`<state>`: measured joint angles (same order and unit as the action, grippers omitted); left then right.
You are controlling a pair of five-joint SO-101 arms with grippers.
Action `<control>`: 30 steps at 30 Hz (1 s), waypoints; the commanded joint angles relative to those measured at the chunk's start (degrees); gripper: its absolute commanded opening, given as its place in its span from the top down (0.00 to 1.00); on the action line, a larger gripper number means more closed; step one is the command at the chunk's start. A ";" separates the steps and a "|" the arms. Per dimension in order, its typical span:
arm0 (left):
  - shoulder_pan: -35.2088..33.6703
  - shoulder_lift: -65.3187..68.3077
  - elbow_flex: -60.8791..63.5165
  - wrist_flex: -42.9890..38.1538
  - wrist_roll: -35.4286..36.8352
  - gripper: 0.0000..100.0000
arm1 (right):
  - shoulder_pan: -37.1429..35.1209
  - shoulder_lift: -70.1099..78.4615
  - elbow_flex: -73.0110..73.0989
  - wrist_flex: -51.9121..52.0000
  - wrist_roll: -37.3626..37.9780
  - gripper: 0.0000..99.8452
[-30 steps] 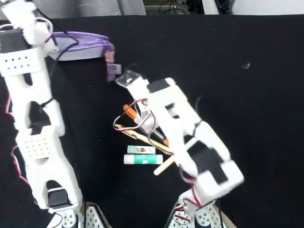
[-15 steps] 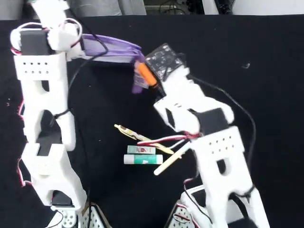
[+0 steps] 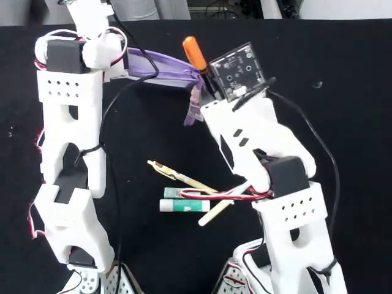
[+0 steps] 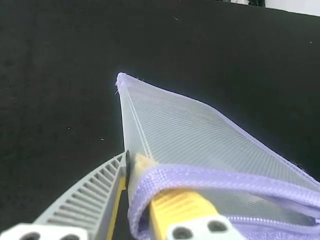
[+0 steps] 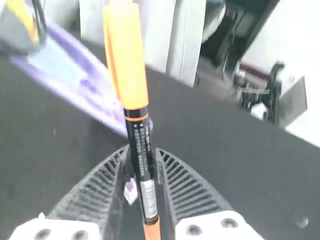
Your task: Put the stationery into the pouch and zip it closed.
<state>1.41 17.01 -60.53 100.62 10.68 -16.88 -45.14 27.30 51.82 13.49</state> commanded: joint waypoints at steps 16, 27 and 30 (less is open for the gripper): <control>1.80 3.96 -0.84 -1.85 1.23 0.97 | -2.29 -17.54 20.26 -35.43 -12.84 0.99; 4.88 4.40 -0.57 -1.49 1.76 0.97 | -9.49 -24.92 40.31 -63.91 -13.71 0.99; 5.14 4.48 -0.40 -1.49 1.85 0.97 | -9.23 -22.02 40.40 -66.64 -16.09 0.99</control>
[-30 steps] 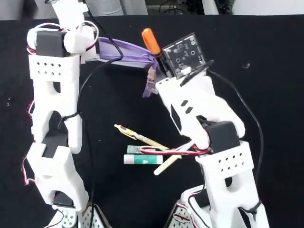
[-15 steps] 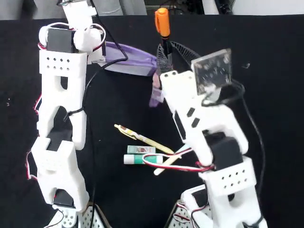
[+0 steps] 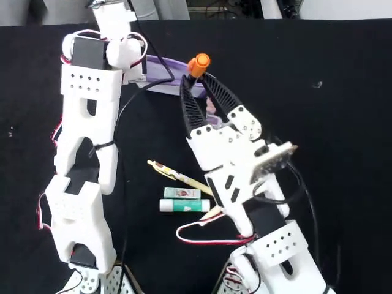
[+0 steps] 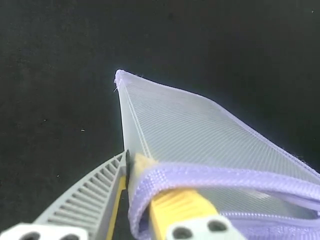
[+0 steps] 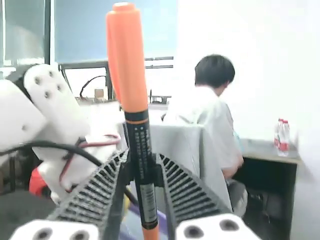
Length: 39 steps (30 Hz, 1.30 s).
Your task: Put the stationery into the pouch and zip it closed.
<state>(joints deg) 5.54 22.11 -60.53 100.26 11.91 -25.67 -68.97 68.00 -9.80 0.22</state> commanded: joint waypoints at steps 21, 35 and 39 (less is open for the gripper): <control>-0.04 -0.62 -0.84 -0.79 0.79 0.97 | 3.96 28.62 0.13 -22.07 -8.97 0.99; 1.36 -1.05 -0.84 0.53 1.93 0.97 | 3.87 18.15 3.47 -22.51 -0.70 0.99; 3.12 -1.05 -0.31 0.53 0.97 0.97 | 3.87 18.15 3.30 -22.59 -0.70 0.99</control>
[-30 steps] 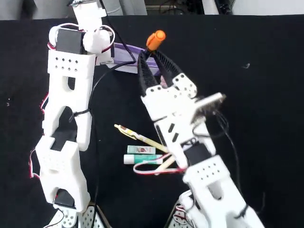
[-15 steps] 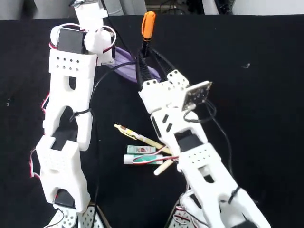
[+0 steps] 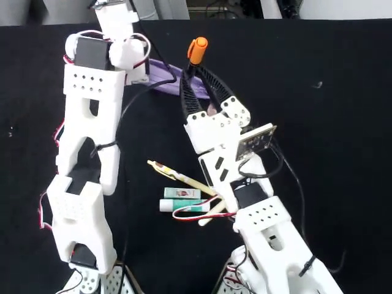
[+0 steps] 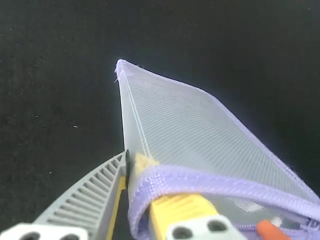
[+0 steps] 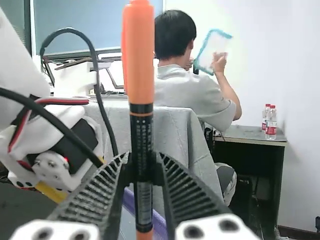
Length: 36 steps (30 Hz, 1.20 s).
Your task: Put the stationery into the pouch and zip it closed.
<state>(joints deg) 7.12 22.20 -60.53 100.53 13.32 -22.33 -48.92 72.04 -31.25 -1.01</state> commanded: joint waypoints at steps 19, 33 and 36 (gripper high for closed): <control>-0.22 -1.23 -0.48 0.44 -0.26 0.97 | -1.49 12.26 -0.48 -10.29 7.03 0.99; -2.95 -1.23 -0.84 0.18 0.44 0.97 | -0.70 22.99 -1.36 -15.03 6.86 0.80; -3.12 -1.23 -0.84 0.18 0.53 0.97 | -0.70 22.99 -1.63 -15.03 6.86 0.74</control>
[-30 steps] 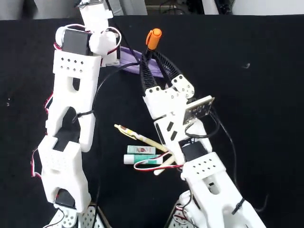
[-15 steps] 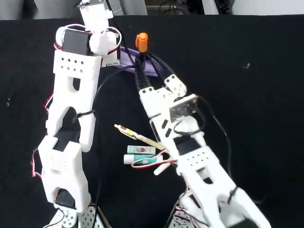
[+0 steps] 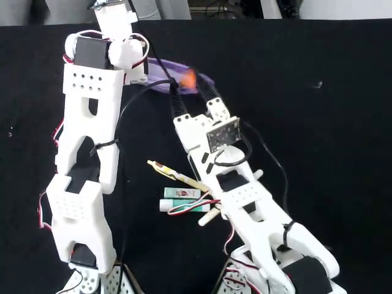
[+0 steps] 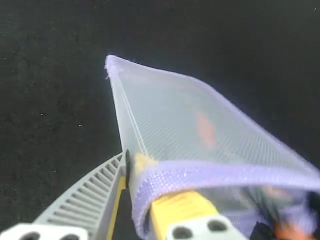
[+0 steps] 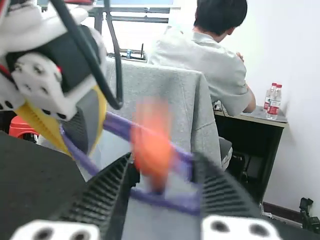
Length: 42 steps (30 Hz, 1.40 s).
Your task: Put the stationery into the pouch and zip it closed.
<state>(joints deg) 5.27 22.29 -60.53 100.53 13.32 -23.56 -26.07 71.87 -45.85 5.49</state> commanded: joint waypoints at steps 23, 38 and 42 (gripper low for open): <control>-17.63 -0.88 -9.36 -1.49 0.26 0.97 | 6.15 -36.18 -21.14 68.57 0.44 0.75; -25.36 -0.70 -8.84 -6.33 0.18 0.97 | -7.03 -6.46 -15.87 71.12 0.53 0.75; -26.07 -0.79 -8.92 -6.42 0.09 0.97 | -9.49 6.73 -23.52 74.20 0.53 0.75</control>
<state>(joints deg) -19.69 22.20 -67.38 95.69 13.32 -30.68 -30.20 57.01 25.89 5.58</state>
